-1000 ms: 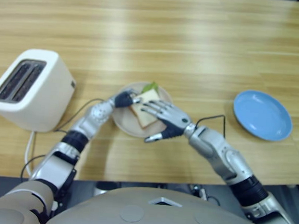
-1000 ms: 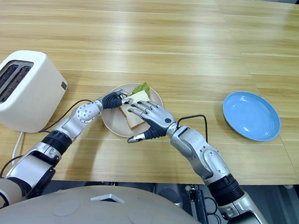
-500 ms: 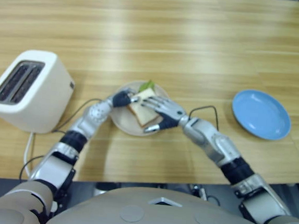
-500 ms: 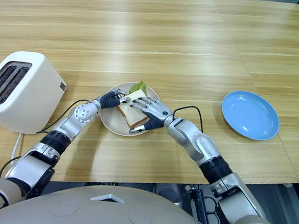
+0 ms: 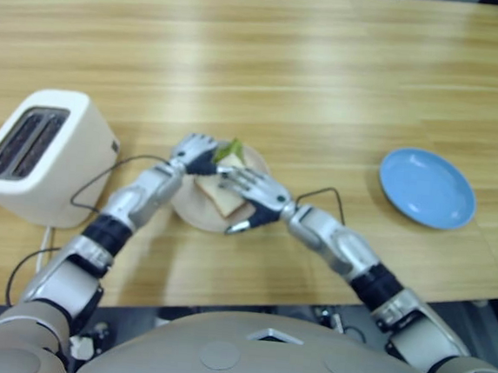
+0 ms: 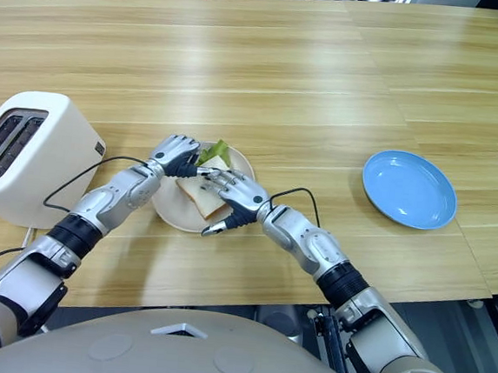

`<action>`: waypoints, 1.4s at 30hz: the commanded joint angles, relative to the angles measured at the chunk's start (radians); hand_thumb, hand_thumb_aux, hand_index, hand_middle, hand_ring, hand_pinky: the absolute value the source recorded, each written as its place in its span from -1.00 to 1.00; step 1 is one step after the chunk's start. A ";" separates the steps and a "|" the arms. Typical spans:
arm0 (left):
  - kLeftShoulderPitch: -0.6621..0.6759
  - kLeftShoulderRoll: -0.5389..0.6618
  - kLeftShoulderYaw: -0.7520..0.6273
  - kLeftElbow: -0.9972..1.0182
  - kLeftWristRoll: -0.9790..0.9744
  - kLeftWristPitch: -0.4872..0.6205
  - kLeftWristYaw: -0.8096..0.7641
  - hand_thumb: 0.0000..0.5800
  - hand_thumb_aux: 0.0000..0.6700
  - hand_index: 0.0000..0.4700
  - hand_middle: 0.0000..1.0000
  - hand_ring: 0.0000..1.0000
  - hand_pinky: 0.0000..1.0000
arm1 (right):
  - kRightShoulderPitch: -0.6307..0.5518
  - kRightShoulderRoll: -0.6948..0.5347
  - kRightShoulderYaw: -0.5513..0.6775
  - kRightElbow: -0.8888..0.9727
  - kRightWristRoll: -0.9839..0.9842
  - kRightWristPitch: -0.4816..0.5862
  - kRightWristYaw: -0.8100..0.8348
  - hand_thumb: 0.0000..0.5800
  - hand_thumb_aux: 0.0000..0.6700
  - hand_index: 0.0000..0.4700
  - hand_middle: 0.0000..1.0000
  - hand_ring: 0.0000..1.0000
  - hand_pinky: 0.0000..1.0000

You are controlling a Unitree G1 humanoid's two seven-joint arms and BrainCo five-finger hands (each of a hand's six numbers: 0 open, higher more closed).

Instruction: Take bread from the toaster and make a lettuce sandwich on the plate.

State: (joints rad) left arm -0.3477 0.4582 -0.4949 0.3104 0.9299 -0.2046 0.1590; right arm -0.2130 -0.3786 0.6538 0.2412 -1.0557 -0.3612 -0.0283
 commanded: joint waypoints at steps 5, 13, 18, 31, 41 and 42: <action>0.053 0.081 0.084 -0.327 0.105 0.034 0.081 -1.00 -1.00 -1.00 -1.00 -1.00 -1.00 | 0.046 -0.013 0.112 0.155 -0.062 0.020 0.031 -1.00 -1.00 -1.00 -1.00 -1.00 -1.00; 0.107 0.093 0.192 -0.331 -0.043 -0.016 0.058 -1.00 -1.00 -1.00 -1.00 -1.00 -1.00 | 0.060 -0.044 0.060 0.063 -0.030 0.024 -0.016 -1.00 -1.00 -1.00 -1.00 -1.00 -1.00; 0.139 0.084 0.234 -0.258 -0.142 -0.058 0.062 -1.00 -1.00 -1.00 -1.00 -1.00 -1.00 | 0.093 -0.086 -0.025 -0.170 0.002 -0.014 -0.130 -1.00 -1.00 -1.00 -1.00 -1.00 -1.00; 0.173 0.098 0.260 -0.212 -0.147 -0.116 0.115 -1.00 -1.00 -1.00 -1.00 -1.00 -1.00 | 0.196 -0.059 -0.192 -0.509 0.044 -0.012 -0.232 -1.00 -1.00 -1.00 -1.00 -1.00 -1.00; 0.304 0.318 0.336 -0.285 -0.792 -0.220 -0.525 0.56 0.07 0.04 -1.00 -1.00 -1.00 | 0.326 -0.239 -0.361 -0.583 0.446 0.043 0.147 -1.00 -1.00 -1.00 -1.00 -1.00 -1.00; 0.325 0.345 0.375 -0.305 -0.886 -0.187 -0.589 1.00 1.00 0.96 0.55 0.55 0.55 | 0.356 -0.273 -0.398 -0.605 0.549 0.073 0.218 1.00 1.00 0.96 0.84 0.84 0.84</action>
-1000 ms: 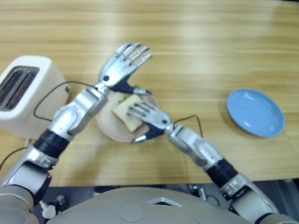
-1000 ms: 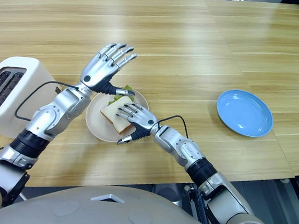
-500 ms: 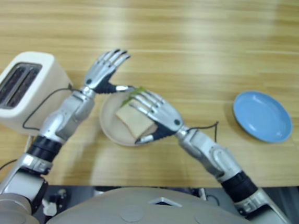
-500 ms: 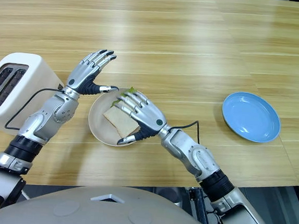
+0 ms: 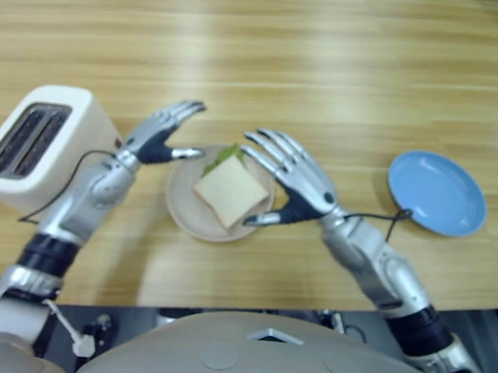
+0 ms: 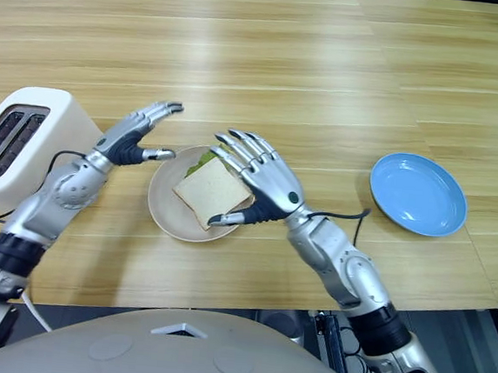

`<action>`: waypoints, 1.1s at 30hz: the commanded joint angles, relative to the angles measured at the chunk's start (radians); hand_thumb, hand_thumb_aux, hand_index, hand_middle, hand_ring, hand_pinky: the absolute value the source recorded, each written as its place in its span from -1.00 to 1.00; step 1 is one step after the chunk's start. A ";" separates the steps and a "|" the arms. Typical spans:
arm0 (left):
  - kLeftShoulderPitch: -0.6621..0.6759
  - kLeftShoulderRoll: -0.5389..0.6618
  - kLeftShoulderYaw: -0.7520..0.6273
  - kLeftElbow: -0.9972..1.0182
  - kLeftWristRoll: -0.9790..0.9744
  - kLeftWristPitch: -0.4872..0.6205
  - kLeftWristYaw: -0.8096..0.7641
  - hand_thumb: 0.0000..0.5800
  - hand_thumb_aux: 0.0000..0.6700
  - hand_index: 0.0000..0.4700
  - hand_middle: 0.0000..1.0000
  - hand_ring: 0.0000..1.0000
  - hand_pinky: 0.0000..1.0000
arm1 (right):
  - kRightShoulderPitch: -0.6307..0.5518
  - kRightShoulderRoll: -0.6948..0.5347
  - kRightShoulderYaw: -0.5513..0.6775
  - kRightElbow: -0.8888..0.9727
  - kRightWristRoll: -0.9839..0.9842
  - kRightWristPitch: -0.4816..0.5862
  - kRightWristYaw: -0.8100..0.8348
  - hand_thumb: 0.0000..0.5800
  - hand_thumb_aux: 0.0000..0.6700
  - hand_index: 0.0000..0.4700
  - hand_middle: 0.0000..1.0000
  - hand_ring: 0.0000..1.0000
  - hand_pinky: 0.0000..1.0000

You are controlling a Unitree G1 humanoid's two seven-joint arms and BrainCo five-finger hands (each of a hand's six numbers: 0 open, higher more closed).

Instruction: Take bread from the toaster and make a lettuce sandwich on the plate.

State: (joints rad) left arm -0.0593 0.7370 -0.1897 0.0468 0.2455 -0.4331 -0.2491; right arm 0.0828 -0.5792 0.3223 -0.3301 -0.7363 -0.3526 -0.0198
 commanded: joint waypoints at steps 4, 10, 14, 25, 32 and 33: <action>0.072 0.139 0.138 -0.077 -0.394 0.125 -0.378 1.00 1.00 0.96 1.00 1.00 1.00 | 0.124 -0.149 -0.169 -0.130 0.458 0.177 0.393 1.00 1.00 0.96 1.00 1.00 1.00; 0.124 0.226 0.123 -0.101 -0.445 0.224 -0.604 1.00 1.00 0.96 1.00 1.00 1.00 | 0.225 -0.257 -0.143 -0.220 0.537 0.341 0.635 1.00 1.00 0.96 1.00 1.00 1.00; 0.190 0.253 0.075 -0.151 -0.402 0.291 -0.688 1.00 1.00 0.96 1.00 1.00 1.00 | 0.194 -0.233 -0.035 -0.195 0.490 0.371 0.712 1.00 1.00 0.96 1.00 1.00 1.00; 0.209 0.231 -0.105 -0.111 -0.212 0.388 -0.796 1.00 1.00 0.96 1.00 1.00 1.00 | -0.064 -0.020 0.271 0.114 0.284 0.380 0.789 1.00 1.00 0.96 1.00 1.00 1.00; 0.052 0.078 -0.189 0.045 -0.047 0.355 -0.692 1.00 1.00 0.96 1.00 1.00 1.00 | -0.189 0.099 0.288 0.351 0.225 0.311 0.675 1.00 1.00 0.96 1.00 1.00 1.00; 0.017 0.041 -0.192 0.075 -0.034 0.348 -0.666 1.00 1.00 0.96 1.00 1.00 1.00 | -0.210 0.114 0.284 0.390 0.215 0.294 0.643 1.00 1.00 0.96 1.00 1.00 1.00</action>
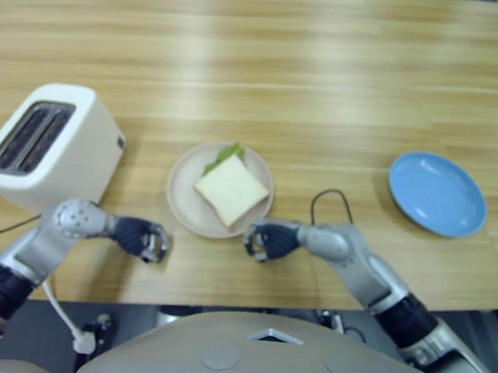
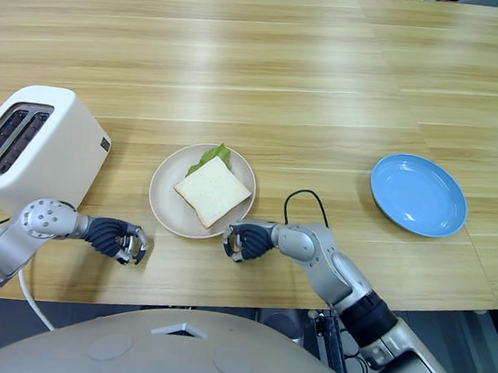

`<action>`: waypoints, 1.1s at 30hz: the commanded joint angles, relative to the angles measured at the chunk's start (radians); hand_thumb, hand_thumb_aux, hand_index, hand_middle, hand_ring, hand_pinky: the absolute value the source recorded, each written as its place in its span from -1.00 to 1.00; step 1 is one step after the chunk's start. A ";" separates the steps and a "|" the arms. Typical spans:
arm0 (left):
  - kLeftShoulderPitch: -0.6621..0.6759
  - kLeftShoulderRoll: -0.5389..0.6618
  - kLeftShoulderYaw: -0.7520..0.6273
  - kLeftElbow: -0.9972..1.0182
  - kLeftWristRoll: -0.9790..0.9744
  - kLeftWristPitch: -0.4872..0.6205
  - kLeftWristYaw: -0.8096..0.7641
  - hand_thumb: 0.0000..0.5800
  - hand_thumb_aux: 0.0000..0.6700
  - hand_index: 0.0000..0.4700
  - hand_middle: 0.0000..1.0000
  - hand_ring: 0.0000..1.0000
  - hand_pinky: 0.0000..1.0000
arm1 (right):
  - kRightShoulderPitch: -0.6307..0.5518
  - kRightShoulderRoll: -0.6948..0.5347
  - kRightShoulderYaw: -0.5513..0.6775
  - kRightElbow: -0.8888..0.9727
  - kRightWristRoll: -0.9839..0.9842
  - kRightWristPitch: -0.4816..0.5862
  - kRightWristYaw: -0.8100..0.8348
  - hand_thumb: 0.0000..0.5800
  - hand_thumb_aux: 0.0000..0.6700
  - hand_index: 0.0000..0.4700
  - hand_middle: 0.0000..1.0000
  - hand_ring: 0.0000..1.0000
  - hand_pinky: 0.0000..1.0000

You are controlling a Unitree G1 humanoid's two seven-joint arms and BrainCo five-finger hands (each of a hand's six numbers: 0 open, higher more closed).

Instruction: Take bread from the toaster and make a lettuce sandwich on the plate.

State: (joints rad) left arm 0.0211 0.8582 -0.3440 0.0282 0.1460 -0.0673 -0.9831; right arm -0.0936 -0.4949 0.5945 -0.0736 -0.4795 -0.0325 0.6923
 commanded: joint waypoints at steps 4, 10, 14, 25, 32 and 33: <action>-0.189 -0.201 -0.041 0.220 0.122 -0.053 0.181 1.00 0.91 0.87 1.00 1.00 1.00 | -0.113 0.069 -0.015 0.276 -0.095 -0.072 -0.216 1.00 1.00 0.96 1.00 1.00 1.00; -0.332 -0.322 -0.027 0.407 0.180 -0.095 0.341 1.00 1.00 0.96 1.00 1.00 1.00 | -0.206 0.099 -0.032 0.463 -0.146 -0.148 -0.416 1.00 1.00 0.96 1.00 1.00 1.00; -0.386 -0.355 -0.016 0.500 0.196 -0.123 0.415 1.00 1.00 0.96 1.00 1.00 1.00 | -0.281 0.123 -0.026 0.606 -0.189 -0.195 -0.555 1.00 1.00 0.96 1.00 1.00 1.00; -0.257 -0.306 0.096 0.253 0.037 -0.116 0.351 -1.00 -1.00 -1.00 -1.00 -1.00 -1.00 | -0.198 0.043 -0.138 0.401 -0.091 -0.271 -0.591 -1.00 -1.00 -1.00 -1.00 -1.00 -1.00; -0.172 -0.453 0.265 -0.165 -0.303 0.058 0.383 -1.00 -1.00 -1.00 -1.00 -1.00 -1.00 | -0.005 0.064 -0.444 0.021 0.351 -0.178 -0.485 -1.00 -1.00 -1.00 -1.00 -1.00 -1.00; -0.168 -0.487 0.287 -0.193 -0.332 0.075 0.417 -1.00 -1.00 -1.00 -1.00 -1.00 -1.00 | 0.013 0.084 -0.476 -0.010 0.412 -0.153 -0.475 -1.00 -1.00 -1.00 -1.00 -1.00 -1.00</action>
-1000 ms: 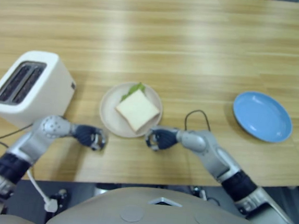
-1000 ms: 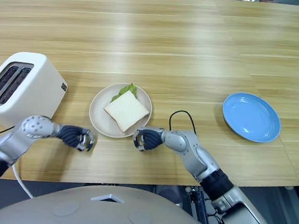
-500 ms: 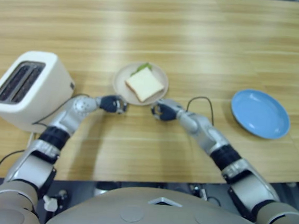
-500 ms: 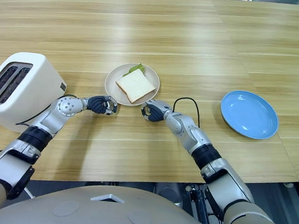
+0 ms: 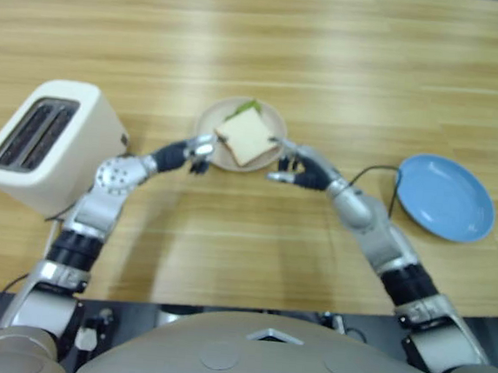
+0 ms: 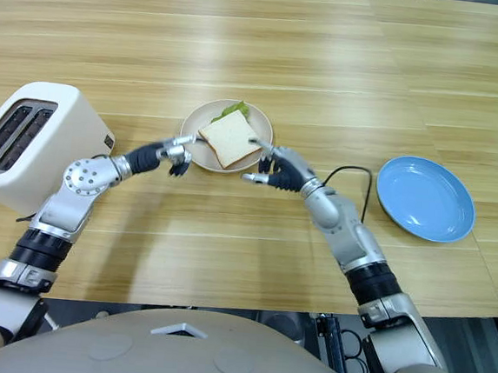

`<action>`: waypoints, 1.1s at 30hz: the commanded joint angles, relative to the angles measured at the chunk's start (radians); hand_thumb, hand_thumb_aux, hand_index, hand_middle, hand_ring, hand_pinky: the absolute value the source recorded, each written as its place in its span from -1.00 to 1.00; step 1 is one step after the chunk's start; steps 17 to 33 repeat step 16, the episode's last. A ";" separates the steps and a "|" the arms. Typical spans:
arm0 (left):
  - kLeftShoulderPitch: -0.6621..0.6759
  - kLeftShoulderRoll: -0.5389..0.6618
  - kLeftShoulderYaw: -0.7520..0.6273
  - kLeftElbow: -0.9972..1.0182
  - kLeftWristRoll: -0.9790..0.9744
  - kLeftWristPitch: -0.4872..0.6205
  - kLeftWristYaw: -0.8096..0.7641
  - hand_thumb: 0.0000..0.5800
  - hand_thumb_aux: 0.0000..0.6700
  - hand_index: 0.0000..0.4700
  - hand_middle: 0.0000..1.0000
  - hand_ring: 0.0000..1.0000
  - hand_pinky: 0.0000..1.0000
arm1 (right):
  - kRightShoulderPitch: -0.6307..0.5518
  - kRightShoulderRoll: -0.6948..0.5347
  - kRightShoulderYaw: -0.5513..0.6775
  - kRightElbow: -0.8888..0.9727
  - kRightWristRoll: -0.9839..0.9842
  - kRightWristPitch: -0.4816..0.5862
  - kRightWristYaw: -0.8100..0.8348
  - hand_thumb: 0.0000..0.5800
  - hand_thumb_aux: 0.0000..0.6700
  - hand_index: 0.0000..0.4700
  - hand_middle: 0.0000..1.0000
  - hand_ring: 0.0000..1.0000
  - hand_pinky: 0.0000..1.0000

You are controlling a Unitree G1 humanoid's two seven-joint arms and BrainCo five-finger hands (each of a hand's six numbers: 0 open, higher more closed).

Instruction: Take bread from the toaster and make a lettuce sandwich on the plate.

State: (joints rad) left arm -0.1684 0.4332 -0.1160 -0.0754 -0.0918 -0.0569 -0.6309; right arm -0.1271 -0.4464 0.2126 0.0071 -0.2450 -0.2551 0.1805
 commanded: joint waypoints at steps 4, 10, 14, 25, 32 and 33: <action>0.026 -0.219 0.117 -0.067 -0.124 0.070 0.228 -1.00 -1.00 -1.00 -1.00 -1.00 -1.00 | 0.095 0.128 -0.179 -0.135 0.333 0.134 0.037 -1.00 -1.00 -1.00 -1.00 -1.00 -1.00; 0.011 -0.364 0.203 0.147 -0.149 0.069 0.388 -1.00 -1.00 -1.00 -1.00 -1.00 -1.00 | 0.104 0.270 -0.242 -0.002 0.406 0.173 -0.014 -1.00 -1.00 -1.00 -1.00 -1.00 -1.00; -0.010 -0.394 0.259 0.273 -0.205 0.086 0.399 -1.00 -1.00 -1.00 -1.00 -1.00 -1.00 | 0.109 0.321 -0.267 0.075 0.414 0.158 -0.024 -1.00 -1.00 -1.00 -1.00 -1.00 -1.00; -0.021 -0.411 0.299 0.317 -0.249 0.088 0.407 -1.00 -1.00 -1.00 -1.00 -1.00 -1.00 | 0.102 0.343 -0.290 0.106 0.414 0.151 -0.049 -1.00 -1.00 -1.00 -1.00 -1.00 -1.00; -0.021 -0.411 0.299 0.317 -0.249 0.088 0.407 -1.00 -1.00 -1.00 -1.00 -1.00 -1.00 | 0.102 0.343 -0.290 0.106 0.414 0.151 -0.049 -1.00 -1.00 -1.00 -1.00 -1.00 -1.00; -0.021 -0.411 0.299 0.317 -0.249 0.088 0.407 -1.00 -1.00 -1.00 -1.00 -1.00 -1.00 | 0.102 0.343 -0.290 0.106 0.414 0.151 -0.049 -1.00 -1.00 -1.00 -1.00 -1.00 -1.00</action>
